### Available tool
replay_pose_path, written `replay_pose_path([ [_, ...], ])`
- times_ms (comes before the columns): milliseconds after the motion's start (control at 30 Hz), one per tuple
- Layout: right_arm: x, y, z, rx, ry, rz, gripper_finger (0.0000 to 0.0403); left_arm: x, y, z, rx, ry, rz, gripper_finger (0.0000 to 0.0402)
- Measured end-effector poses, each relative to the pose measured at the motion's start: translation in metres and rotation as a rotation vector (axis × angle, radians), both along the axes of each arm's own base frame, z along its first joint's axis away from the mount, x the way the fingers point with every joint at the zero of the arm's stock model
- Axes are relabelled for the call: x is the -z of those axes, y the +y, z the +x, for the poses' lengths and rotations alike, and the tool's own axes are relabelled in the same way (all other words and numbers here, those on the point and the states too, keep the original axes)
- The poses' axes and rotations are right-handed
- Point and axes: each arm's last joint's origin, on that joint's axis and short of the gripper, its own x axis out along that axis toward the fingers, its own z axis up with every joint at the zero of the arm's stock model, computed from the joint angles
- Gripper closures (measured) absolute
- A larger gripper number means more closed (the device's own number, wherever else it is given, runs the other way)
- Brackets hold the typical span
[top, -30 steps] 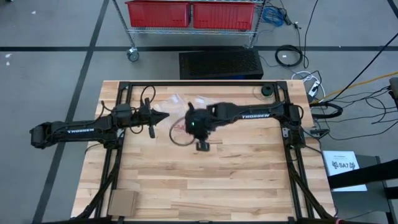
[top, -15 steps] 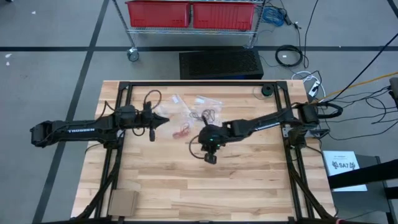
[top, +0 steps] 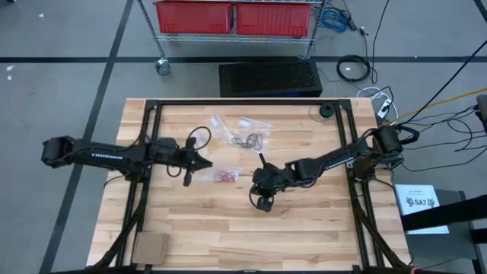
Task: Sort rubber bands
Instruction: Close the bottom right transparent zip bag
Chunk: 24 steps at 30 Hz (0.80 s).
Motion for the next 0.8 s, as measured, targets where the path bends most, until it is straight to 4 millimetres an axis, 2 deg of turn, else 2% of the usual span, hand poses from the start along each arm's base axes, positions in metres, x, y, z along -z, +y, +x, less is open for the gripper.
replay_pose_path([
  [233,0.000,0.002,0.000,-0.007,-0.003,0.003,0.0403,0.001,-0.005,0.008,0.031,-0.032,-0.066,0.0275],
  [367,0.000,0.003,0.000,-0.007,-0.002,0.005,0.0403,0.002,-0.005,0.010,0.022,-0.031,-0.098,0.0245],
  [633,0.000,0.004,0.000,0.092,-0.009,0.015,0.0403,-0.008,-0.005,0.013,0.015,-0.076,-0.126,0.0235],
  [800,0.006,-0.006,0.003,0.311,-0.004,0.070,0.0402,-0.014,-0.004,0.015,0.000,-0.090,-0.112,0.0235],
])
